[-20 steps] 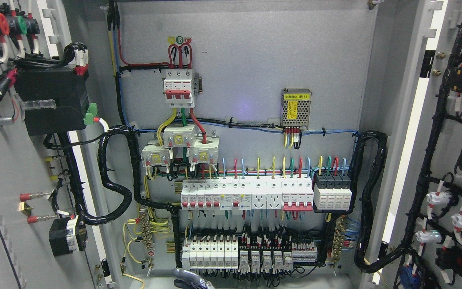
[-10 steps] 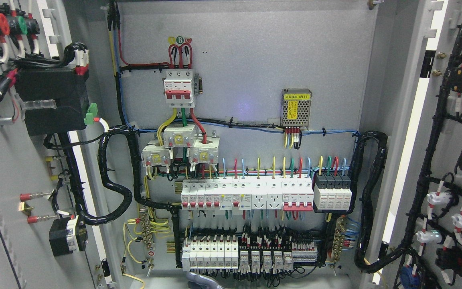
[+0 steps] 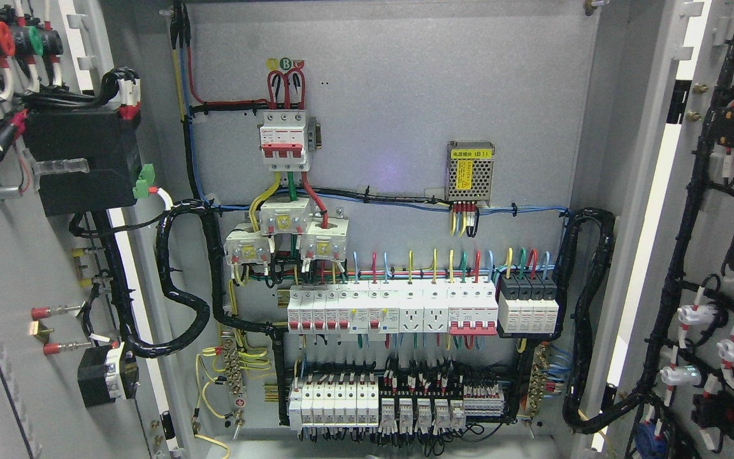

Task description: Open door with both hands

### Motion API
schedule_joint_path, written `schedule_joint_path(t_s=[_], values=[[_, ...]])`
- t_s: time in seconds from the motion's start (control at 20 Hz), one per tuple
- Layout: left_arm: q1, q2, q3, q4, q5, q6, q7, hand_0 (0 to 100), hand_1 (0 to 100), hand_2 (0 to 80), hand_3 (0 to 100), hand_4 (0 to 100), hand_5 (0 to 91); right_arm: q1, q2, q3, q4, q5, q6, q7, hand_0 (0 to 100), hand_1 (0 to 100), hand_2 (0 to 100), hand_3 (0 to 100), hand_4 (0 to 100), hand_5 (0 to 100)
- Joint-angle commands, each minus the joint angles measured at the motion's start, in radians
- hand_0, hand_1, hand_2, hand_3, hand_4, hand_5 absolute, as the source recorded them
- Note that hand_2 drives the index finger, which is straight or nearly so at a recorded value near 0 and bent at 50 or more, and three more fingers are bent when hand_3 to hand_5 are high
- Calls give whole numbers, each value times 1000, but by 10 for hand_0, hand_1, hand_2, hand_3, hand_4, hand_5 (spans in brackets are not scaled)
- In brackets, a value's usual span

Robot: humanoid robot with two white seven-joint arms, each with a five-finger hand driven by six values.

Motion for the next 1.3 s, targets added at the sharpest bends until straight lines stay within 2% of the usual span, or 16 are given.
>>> schedule_joint_path(t_s=[0.0, 0.25, 0.5, 0.7, 1.05, 1.25], values=[[-3, 87, -39, -221, -8, -28, 3, 0, 0, 0, 0, 0, 0, 84, -129, -88, -99, 0, -64, 0, 381, 0, 0, 0, 0, 0], [-10, 79, -34, -257, -9, -136, 12, 0, 0, 0, 0, 0, 0, 121, -172, -175, -103, 0, -153, 0, 381, 0, 0, 0, 0, 0], [-54, 72, -34, -281, -8, -238, 13, 0, 0, 0, 0, 0, 0, 173, -213, -267, -103, 0, -155, 3, 382, 0, 0, 0, 0, 0], [-115, 60, -28, -315, -6, -264, 13, 0, 0, 0, 0, 0, 0, 173, -252, -293, -103, -2, -155, 1, 382, 0, 0, 0, 0, 0], [-201, 32, -10, -369, 2, -269, 41, 0, 0, 0, 0, 0, 0, 172, -260, -353, -103, -15, -154, -11, 381, 0, 0, 0, 0, 0], [-229, 29, -8, -375, 2, -328, 42, 0, 0, 0, 0, 0, 0, 172, -263, -371, -103, -86, -149, -37, 382, 0, 0, 0, 0, 0]])
